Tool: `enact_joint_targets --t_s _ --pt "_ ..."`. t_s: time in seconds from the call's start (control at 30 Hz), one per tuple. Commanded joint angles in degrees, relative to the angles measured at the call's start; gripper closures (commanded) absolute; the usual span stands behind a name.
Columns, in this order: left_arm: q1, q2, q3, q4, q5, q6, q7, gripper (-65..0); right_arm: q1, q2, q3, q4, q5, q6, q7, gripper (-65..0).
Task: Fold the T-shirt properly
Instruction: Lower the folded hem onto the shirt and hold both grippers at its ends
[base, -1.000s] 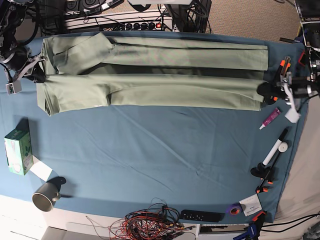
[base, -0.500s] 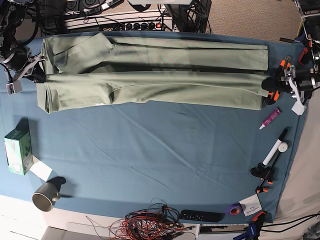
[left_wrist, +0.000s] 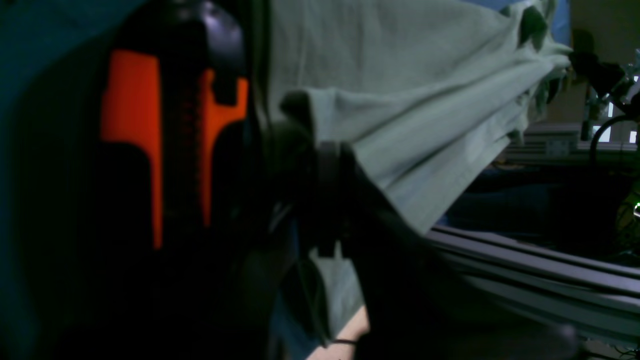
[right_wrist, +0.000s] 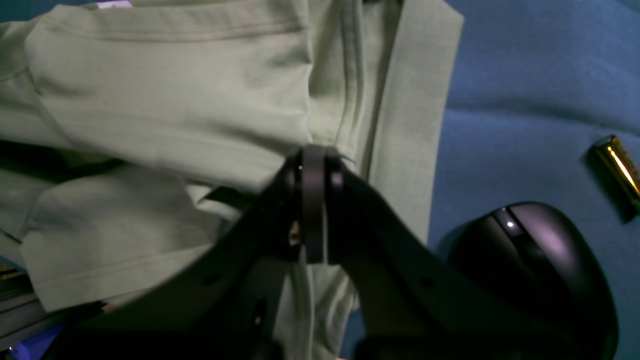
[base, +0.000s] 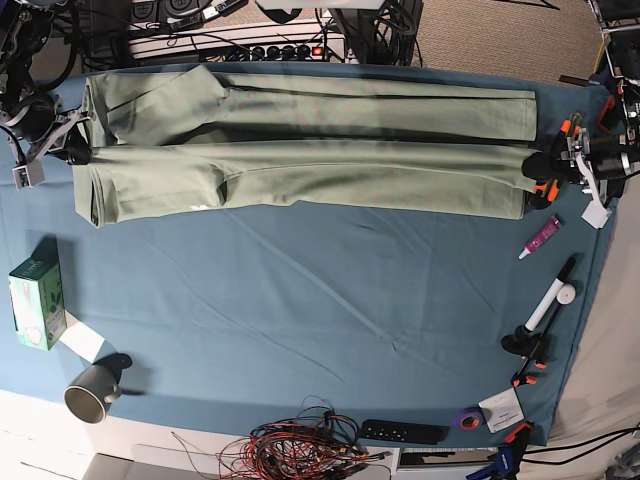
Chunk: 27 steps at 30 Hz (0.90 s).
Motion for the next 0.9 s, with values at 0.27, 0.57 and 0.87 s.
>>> enact_joint_targets --t_s 0.27,0.57,0.87 --pt "-0.63 -1.42 -0.57 1.49 -1.15 -0.28 -0.16 -22.8 0.17 0.66 0.85 0.90 -0.09 -0.14 2.36 -18.9" --pt "1.81 -1.64 -0.59 4.59 -1.15 -0.28 -0.16 -22.9 0.20 -3.21 0.85 0.92 -0.07 -0.14 3.82 -22.4" --pt "7.91 -2.56 -1.99 7.80 -1.15 -0.28 -0.16 -28.4 0.33 -3.06 0.87 0.92 -0.02 -0.14 4.17 -22.4"
